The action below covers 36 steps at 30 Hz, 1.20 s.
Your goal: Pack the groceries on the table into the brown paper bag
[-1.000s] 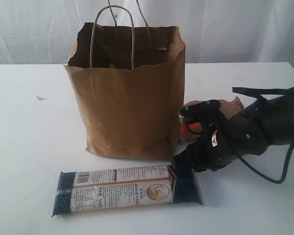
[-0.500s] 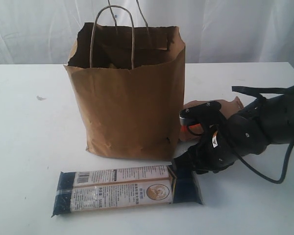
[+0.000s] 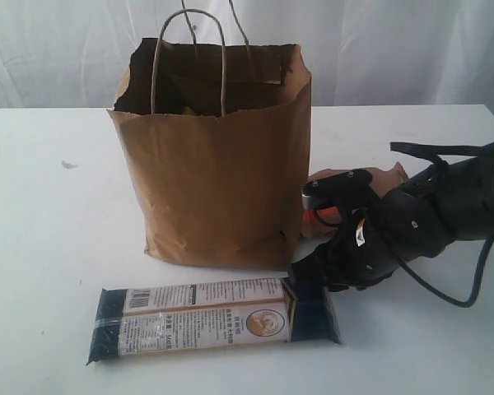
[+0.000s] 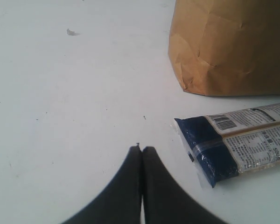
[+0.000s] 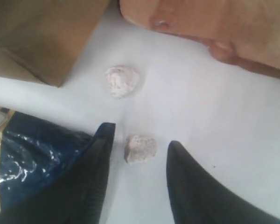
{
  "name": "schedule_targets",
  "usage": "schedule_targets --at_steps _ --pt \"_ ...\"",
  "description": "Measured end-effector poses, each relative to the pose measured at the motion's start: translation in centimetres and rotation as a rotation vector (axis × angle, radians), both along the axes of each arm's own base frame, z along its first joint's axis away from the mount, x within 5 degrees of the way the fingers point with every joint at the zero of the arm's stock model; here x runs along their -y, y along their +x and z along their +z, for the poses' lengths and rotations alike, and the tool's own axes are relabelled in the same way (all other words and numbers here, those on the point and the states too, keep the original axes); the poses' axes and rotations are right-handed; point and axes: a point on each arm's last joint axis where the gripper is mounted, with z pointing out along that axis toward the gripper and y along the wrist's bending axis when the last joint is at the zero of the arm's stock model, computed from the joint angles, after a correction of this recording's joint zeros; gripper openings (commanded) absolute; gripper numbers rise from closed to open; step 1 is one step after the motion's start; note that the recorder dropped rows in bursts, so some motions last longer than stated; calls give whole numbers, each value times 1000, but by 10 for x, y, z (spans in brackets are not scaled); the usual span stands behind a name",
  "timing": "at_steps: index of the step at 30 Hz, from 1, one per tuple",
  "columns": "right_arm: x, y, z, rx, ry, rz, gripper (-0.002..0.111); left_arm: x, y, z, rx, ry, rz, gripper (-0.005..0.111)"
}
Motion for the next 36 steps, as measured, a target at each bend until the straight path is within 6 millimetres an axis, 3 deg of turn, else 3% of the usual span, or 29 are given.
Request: schedule_targets --at_steps 36 --pt "-3 3 2 40 33 -1 38 0 0 0 0 0 0 0"
